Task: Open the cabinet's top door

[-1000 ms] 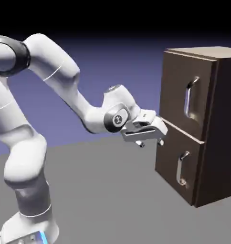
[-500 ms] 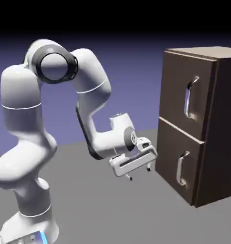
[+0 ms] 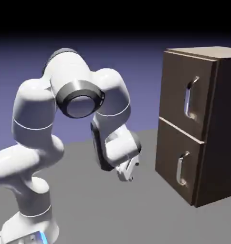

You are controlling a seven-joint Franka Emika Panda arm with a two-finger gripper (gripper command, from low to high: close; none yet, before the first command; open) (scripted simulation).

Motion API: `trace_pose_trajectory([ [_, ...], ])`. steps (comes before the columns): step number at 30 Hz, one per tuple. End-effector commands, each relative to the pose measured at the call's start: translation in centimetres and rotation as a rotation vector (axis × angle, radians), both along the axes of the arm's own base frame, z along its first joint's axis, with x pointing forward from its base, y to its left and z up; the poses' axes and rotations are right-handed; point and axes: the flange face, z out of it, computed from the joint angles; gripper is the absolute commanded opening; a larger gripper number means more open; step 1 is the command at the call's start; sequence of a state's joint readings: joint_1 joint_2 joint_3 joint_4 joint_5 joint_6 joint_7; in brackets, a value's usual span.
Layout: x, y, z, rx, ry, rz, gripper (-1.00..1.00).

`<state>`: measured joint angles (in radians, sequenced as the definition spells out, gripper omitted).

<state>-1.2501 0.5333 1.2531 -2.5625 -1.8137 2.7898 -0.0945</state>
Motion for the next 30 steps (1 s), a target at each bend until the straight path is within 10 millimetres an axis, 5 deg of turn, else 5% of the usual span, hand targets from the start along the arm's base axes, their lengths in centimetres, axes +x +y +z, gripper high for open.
trace_pose_trajectory([
  [1, 0.2, 0.0, 0.6, -0.003, -0.033, 0.042, 1.00],
  [12, 3.5, -3.7, 10.5, -0.153, -0.546, 0.363, 1.00],
  [23, 3.5, -14.6, 25.2, -0.640, -1.117, 0.369, 1.00],
  [29, 8.4, -14.2, 25.2, -0.640, -1.117, 0.369, 1.00],
  [30, 8.4, -14.2, 25.2, -0.640, -1.117, 0.369, -1.00],
])
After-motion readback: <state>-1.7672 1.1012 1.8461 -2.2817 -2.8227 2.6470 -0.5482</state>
